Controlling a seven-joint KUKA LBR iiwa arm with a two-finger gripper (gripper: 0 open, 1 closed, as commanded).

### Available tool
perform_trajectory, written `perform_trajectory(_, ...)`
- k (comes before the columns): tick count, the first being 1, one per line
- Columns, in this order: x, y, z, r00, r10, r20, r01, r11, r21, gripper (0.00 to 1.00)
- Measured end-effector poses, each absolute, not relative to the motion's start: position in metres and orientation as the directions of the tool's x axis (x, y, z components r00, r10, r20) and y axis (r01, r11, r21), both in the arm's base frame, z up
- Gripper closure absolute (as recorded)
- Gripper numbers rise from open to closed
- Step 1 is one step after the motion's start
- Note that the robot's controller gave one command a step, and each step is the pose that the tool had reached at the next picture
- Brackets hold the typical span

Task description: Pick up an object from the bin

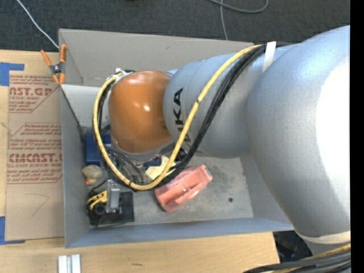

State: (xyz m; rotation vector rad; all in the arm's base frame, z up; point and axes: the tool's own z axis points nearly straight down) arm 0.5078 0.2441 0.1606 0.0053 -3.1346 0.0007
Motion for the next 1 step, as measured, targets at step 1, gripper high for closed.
perform_trajectory(1,0.5102,0.2428,0.1652,-1.000,0.000,0.000,0.000,1.000,0.001,0.00)
